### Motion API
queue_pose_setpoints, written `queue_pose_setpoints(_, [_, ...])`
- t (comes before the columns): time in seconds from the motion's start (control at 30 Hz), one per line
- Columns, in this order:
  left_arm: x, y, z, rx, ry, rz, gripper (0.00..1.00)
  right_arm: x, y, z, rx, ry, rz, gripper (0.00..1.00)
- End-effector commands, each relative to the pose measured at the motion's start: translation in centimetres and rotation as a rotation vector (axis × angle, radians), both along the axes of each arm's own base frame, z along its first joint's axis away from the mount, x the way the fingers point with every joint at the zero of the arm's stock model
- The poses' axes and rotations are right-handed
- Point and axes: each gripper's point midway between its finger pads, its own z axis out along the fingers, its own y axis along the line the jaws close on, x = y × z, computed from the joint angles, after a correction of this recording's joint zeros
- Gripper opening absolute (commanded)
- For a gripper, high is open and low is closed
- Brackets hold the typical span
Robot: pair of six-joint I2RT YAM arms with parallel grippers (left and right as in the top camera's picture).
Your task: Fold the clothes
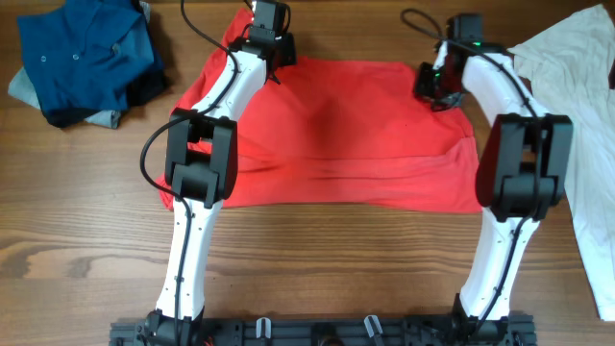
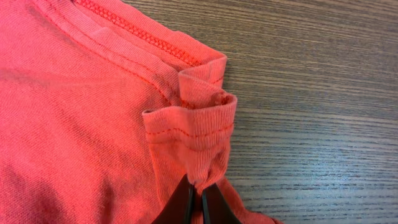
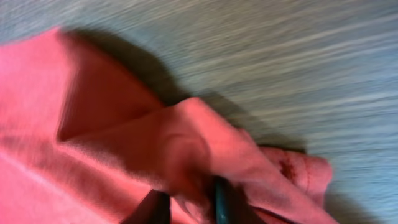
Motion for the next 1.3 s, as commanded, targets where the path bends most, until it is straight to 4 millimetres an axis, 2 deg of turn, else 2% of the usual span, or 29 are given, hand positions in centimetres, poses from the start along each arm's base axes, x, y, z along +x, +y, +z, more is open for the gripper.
queue_pose_setpoints(0.0, [-1.3,0.7,-3.0,0.013,0.079,0.027,0.06,-0.4,1.5,0.4,-0.109,0.007,0.038,0.5])
queue_pose_setpoints(0.07, [-1.4,0.8,-3.1,0.014,0.081,0.026,0.06,-0.3,0.0,2.1,-0.209,-0.019,-0.023,0.7])
queue_pose_setpoints(0.2, [-1.5,0.8,-3.1,0.015,0.085,0.026,0.06,0.7,-3.8,7.5,-0.237,-0.128,-0.159,0.89])
queue_pose_setpoints(0.3, [-1.4,0.8,-3.1,0.014,0.084,0.026,0.06,1.1,-5.6,9.4,-0.181,-0.172,-0.186,0.92])
queue_pose_setpoints(0.33, [-1.4,0.8,-3.1,0.014,0.084,0.026,0.06,1.1,-6.6,9.5,-0.147,-0.171,-0.199,0.92])
queue_pose_setpoints(0.47, [-1.4,0.8,-3.1,0.014,0.083,0.026,0.06,0.9,-7.5,8.4,-0.018,-0.145,-0.195,0.91])
queue_pose_setpoints(0.53, [-1.4,0.8,-3.1,0.014,0.084,0.026,0.06,0.6,-7.2,7.6,0.024,-0.12,-0.19,0.89])
queue_pose_setpoints(0.67, [-1.4,0.8,-3.1,0.014,0.084,0.026,0.06,0.2,-6.1,5.6,0.035,-0.067,-0.169,0.75])
queue_pose_setpoints(0.87, [-1.4,0.8,-3.1,0.014,0.084,0.026,0.06,-0.2,-3.6,2.2,0.072,0.006,-0.124,0.75])
queue_pose_setpoints(1.0, [-1.4,0.8,-3.1,0.015,0.085,0.026,0.06,-0.4,-3.4,1.1,0.075,0.029,-0.121,0.72])
queue_pose_setpoints(1.2, [-1.5,0.8,-3.1,0.015,0.086,0.026,0.06,-0.7,-3.3,-0.5,0.076,0.06,-0.127,0.5])
queue_pose_setpoints(1.27, [-1.5,0.8,-3.2,0.016,0.089,0.026,0.06,-0.6,-3.4,-0.6,0.076,0.059,-0.13,0.34])
